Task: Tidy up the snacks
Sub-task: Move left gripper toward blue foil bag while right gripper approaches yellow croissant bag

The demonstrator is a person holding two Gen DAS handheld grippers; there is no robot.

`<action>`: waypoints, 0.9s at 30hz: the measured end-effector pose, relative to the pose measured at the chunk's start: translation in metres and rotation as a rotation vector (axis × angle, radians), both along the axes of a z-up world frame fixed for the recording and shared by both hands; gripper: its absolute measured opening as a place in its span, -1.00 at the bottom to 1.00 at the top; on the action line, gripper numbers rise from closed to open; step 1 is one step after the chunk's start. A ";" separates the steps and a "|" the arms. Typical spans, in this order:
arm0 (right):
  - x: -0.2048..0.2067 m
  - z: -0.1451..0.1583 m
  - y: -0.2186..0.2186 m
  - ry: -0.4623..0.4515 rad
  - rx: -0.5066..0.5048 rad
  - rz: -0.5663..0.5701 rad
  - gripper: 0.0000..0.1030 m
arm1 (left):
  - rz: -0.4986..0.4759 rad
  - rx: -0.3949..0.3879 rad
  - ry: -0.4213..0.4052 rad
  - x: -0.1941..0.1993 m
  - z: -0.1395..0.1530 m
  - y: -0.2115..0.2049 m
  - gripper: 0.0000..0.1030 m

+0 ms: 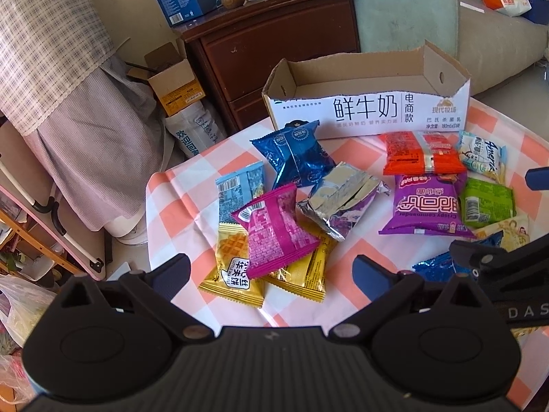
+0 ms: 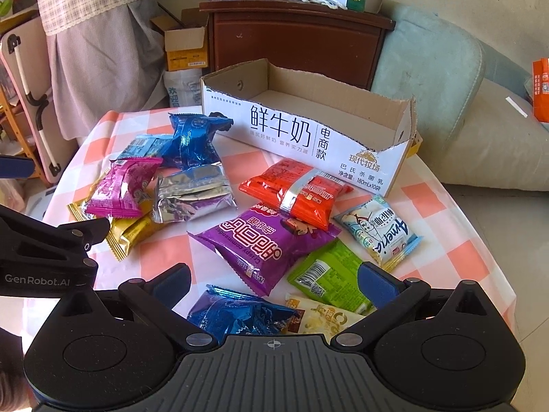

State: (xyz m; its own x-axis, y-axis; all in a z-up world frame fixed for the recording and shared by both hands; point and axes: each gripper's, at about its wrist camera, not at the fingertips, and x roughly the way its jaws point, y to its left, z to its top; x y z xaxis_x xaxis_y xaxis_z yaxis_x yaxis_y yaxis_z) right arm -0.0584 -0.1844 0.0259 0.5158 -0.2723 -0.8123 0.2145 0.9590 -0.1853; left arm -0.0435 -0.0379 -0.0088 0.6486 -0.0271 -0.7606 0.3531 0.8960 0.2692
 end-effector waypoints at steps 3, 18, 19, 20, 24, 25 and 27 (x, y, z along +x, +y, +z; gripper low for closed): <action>0.001 0.000 0.000 0.028 0.001 0.001 1.00 | 0.000 -0.003 0.006 -0.002 -0.002 0.000 0.95; 0.003 -0.004 0.002 0.074 -0.018 -0.012 1.00 | 0.007 0.007 0.027 0.000 -0.007 -0.001 0.94; 0.003 -0.004 0.002 0.074 -0.019 -0.013 1.00 | 0.007 0.006 0.028 0.000 -0.007 -0.001 0.94; 0.003 -0.004 0.002 0.075 -0.019 -0.014 1.00 | 0.006 0.006 0.027 0.000 -0.007 -0.001 0.94; 0.003 -0.004 0.000 0.075 -0.020 -0.015 1.00 | 0.004 0.003 0.027 0.000 -0.008 -0.002 0.94; 0.003 -0.004 0.000 0.075 -0.021 -0.014 1.00 | 0.005 0.001 0.028 0.000 -0.008 -0.002 0.94; 0.003 -0.004 0.000 0.075 -0.022 -0.014 1.00 | 0.010 -0.006 0.034 0.000 -0.008 -0.001 0.94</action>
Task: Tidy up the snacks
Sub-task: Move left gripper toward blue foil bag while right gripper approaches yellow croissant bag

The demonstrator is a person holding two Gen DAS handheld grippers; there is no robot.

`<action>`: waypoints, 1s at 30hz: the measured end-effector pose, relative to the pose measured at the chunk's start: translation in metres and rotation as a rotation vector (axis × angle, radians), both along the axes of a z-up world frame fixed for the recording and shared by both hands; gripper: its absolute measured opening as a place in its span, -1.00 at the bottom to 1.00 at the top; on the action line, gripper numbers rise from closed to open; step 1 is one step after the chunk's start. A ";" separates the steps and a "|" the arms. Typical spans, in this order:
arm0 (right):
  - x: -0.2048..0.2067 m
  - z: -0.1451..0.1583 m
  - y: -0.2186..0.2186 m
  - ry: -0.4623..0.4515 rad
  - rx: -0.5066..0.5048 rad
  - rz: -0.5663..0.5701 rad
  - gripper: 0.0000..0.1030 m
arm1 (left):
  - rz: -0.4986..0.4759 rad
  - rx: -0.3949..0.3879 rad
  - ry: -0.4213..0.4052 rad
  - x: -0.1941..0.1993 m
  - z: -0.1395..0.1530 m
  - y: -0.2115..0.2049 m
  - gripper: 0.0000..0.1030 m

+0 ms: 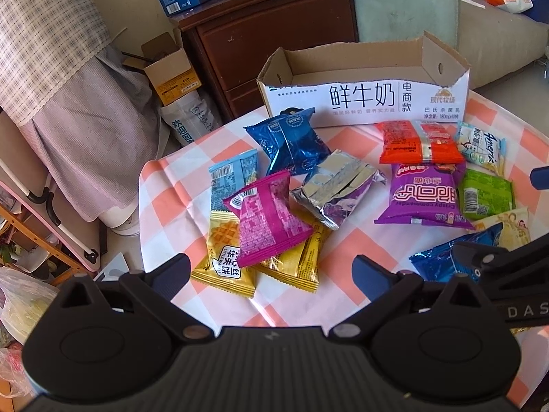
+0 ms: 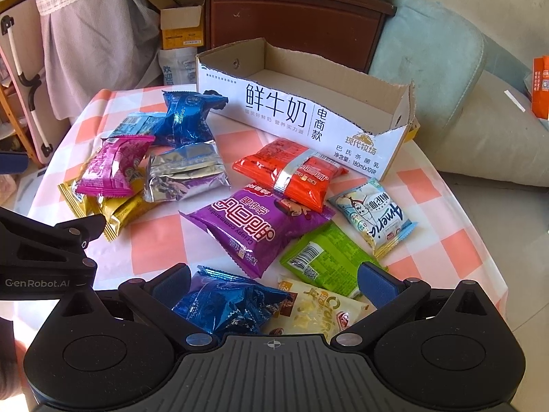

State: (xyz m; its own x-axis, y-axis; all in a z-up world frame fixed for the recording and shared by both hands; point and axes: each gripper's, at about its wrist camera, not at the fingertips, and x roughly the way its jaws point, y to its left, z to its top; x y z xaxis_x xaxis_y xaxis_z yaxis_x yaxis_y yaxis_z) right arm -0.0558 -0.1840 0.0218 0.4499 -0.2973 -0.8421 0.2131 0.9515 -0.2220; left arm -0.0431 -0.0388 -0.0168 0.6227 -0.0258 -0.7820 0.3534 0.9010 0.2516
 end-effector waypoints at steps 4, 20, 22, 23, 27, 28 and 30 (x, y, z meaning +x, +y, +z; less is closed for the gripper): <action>0.000 0.000 0.000 -0.001 0.001 0.000 1.00 | 0.007 -0.011 0.008 0.001 0.000 0.001 0.94; 0.001 0.001 -0.001 -0.009 0.012 -0.011 1.00 | 0.025 -0.037 0.018 0.002 -0.001 0.004 0.93; 0.001 0.001 -0.001 -0.009 0.011 -0.011 1.00 | 0.028 -0.039 0.021 0.002 -0.001 0.004 0.92; 0.001 0.001 -0.001 -0.009 0.011 -0.011 1.00 | 0.029 -0.039 0.021 0.002 -0.001 0.004 0.92; 0.000 0.000 -0.001 -0.005 0.004 -0.010 1.00 | 0.029 -0.036 0.022 0.001 -0.002 0.002 0.91; 0.001 0.000 -0.001 -0.004 0.003 -0.010 1.00 | 0.029 -0.036 0.021 0.001 -0.002 0.002 0.91; 0.000 0.000 -0.001 -0.005 0.003 -0.010 1.00 | 0.030 -0.038 0.021 0.001 -0.002 0.002 0.91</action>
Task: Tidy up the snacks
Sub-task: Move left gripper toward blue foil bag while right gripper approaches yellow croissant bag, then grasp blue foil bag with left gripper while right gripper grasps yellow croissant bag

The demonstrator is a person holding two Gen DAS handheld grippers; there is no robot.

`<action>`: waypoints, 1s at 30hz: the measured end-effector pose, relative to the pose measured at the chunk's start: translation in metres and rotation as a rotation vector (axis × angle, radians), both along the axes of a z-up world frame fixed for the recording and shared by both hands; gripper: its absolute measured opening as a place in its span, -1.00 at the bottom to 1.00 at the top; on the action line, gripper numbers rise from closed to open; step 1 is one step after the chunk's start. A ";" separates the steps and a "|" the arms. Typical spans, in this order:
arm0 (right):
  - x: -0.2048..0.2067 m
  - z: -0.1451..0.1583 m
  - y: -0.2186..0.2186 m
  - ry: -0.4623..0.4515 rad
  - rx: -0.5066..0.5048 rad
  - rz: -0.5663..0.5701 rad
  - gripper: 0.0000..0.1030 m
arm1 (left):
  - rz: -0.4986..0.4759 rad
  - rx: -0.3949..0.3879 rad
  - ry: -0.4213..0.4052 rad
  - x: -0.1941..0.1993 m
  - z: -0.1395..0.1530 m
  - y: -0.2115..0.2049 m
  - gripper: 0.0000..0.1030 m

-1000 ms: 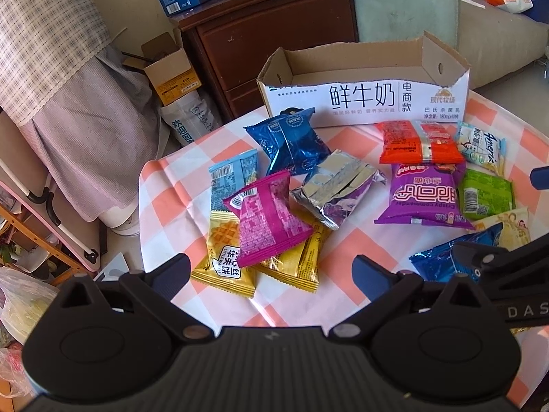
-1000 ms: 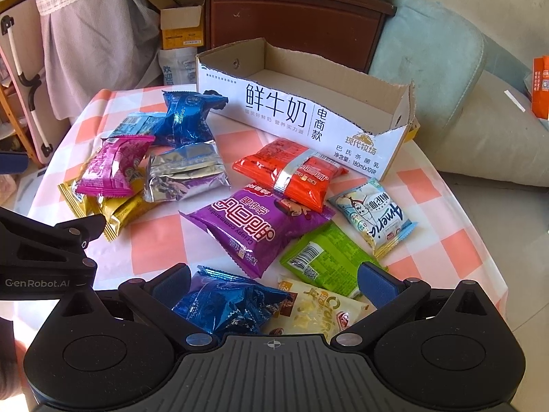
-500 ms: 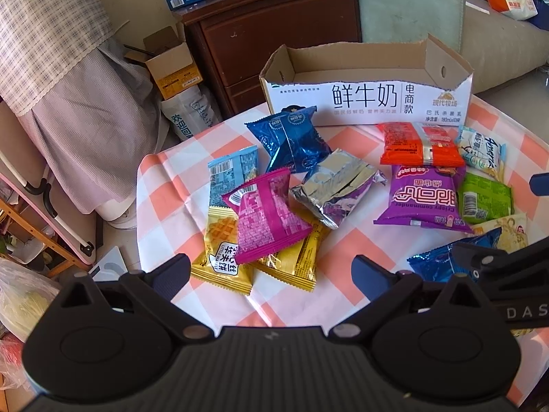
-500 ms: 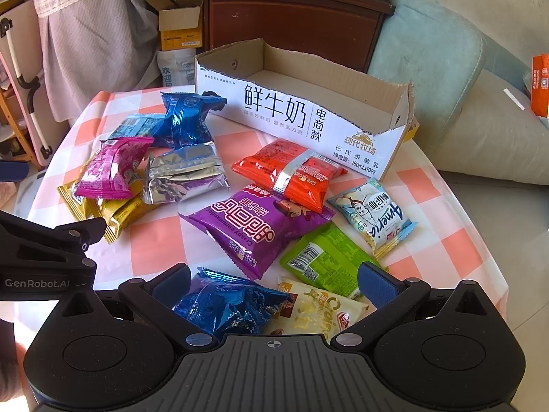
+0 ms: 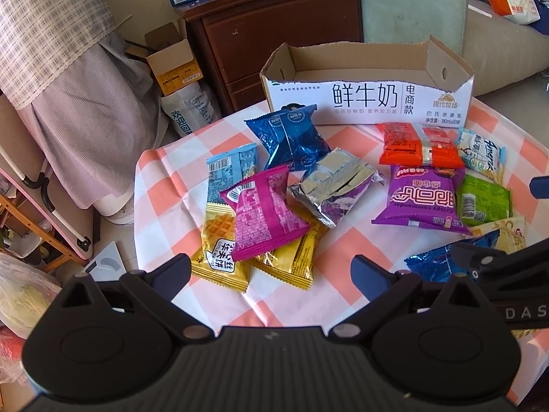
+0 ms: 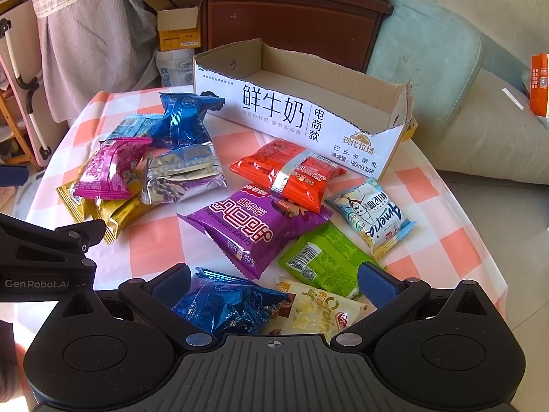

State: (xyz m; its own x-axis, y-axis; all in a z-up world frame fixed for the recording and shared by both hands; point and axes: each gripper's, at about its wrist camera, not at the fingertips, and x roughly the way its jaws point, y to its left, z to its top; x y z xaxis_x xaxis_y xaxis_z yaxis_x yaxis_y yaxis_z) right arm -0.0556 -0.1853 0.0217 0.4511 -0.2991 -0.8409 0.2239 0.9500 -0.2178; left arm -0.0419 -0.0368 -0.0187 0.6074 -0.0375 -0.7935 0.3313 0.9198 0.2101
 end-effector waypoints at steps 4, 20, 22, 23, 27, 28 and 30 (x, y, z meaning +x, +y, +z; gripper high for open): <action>0.000 0.000 0.000 -0.001 0.004 -0.001 1.00 | -0.002 -0.002 -0.002 0.000 0.000 0.000 0.90; -0.005 -0.001 -0.001 0.017 -0.005 0.014 1.00 | -0.026 -0.005 0.005 -0.007 -0.002 -0.005 0.86; -0.006 -0.001 -0.001 0.019 -0.008 0.016 1.00 | -0.029 -0.009 0.009 -0.008 -0.003 -0.005 0.86; -0.007 -0.001 -0.002 0.020 -0.007 0.017 1.00 | -0.029 -0.014 0.016 -0.008 -0.004 -0.005 0.86; -0.011 -0.001 -0.005 0.028 -0.003 0.021 1.00 | -0.028 -0.044 0.059 -0.009 -0.007 -0.006 0.86; -0.012 -0.001 -0.006 0.031 -0.001 0.020 1.00 | -0.031 -0.050 0.065 -0.009 -0.008 -0.006 0.87; -0.015 0.000 -0.009 0.036 0.006 0.019 1.00 | -0.039 -0.057 0.071 -0.011 -0.009 -0.008 0.87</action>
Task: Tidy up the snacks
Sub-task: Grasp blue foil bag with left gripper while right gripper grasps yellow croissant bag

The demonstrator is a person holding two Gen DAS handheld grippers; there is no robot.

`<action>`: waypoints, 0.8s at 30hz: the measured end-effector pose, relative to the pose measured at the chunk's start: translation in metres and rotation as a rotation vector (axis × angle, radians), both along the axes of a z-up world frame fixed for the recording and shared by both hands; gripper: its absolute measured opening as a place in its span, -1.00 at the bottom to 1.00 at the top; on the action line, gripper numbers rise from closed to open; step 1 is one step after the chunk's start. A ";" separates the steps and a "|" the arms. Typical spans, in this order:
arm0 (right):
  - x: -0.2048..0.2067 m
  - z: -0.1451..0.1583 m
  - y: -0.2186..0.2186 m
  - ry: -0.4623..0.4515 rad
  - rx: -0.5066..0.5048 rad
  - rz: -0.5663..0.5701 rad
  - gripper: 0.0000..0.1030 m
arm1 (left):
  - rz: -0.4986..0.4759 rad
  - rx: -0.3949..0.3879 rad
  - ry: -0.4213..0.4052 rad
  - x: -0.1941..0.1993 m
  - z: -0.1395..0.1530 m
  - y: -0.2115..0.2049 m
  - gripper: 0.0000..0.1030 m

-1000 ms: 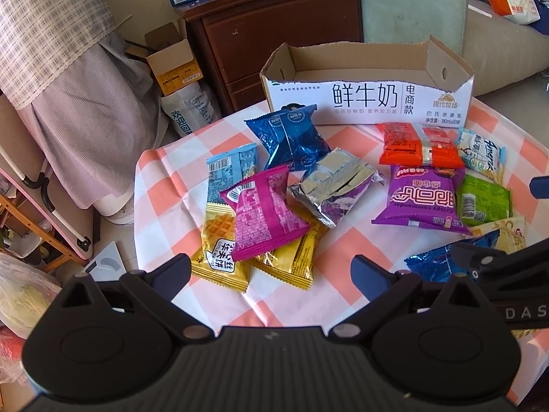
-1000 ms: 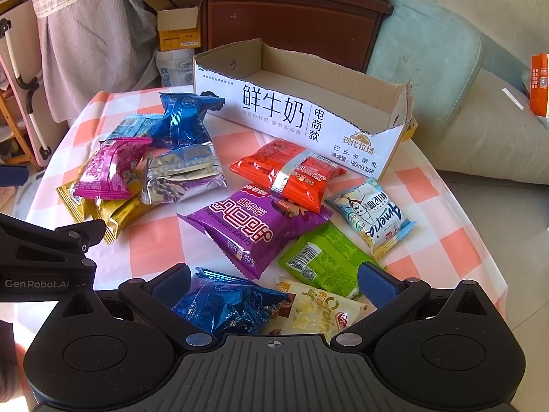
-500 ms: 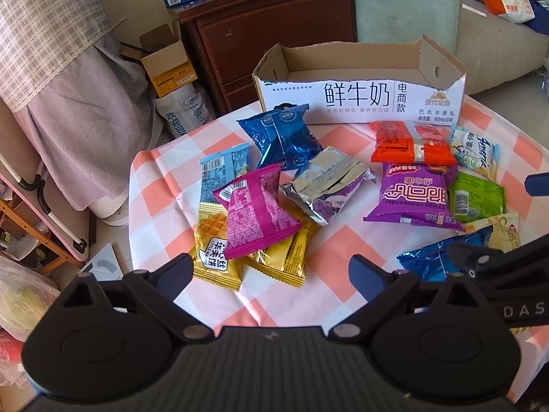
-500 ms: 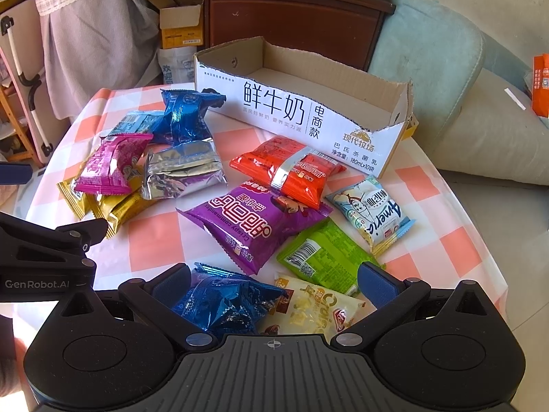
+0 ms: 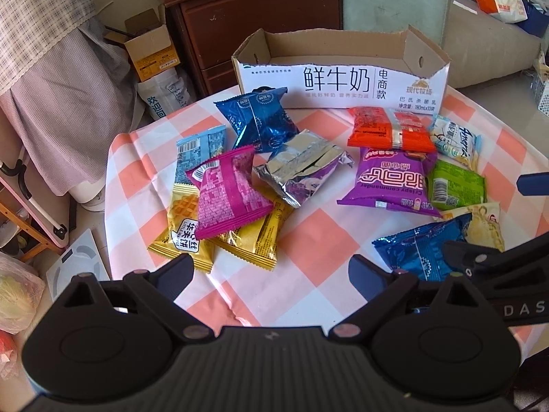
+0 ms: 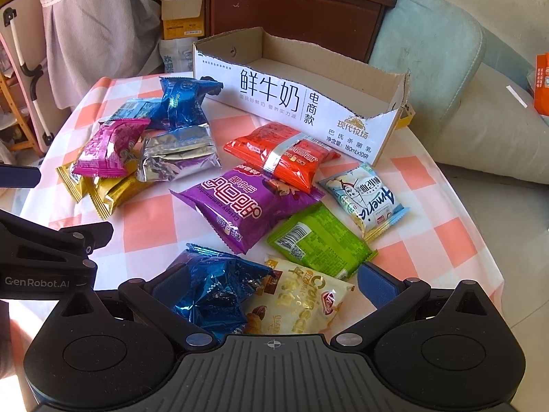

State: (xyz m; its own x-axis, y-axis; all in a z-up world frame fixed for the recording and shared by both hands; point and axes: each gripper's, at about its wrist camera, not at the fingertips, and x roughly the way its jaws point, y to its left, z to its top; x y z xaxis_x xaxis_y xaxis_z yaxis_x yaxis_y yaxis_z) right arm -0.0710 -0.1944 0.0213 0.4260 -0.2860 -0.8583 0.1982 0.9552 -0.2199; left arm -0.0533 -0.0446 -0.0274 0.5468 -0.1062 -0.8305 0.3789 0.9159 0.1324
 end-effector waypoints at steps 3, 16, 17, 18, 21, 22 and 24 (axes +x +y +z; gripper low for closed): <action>-0.005 0.001 -0.004 -0.001 0.006 -0.002 1.00 | -0.018 -0.004 0.002 -0.004 -0.001 -0.004 0.89; -0.028 0.011 -0.034 -0.021 0.056 -0.064 1.00 | -0.061 -0.020 0.001 -0.011 -0.003 -0.015 0.89; -0.031 0.012 -0.039 -0.025 0.066 -0.084 1.00 | -0.065 -0.024 0.001 -0.012 -0.003 -0.016 0.89; -0.034 0.013 -0.044 -0.028 0.077 -0.103 1.00 | -0.071 -0.029 0.002 -0.012 -0.003 -0.017 0.89; -0.041 0.014 -0.060 -0.032 0.097 -0.163 0.98 | -0.093 -0.052 0.012 -0.015 -0.004 -0.023 0.89; -0.042 0.015 -0.063 -0.033 0.099 -0.174 0.98 | -0.103 -0.063 0.016 -0.016 -0.004 -0.025 0.88; -0.046 0.016 -0.070 -0.037 0.099 -0.200 0.97 | -0.131 -0.087 0.023 -0.019 -0.004 -0.031 0.88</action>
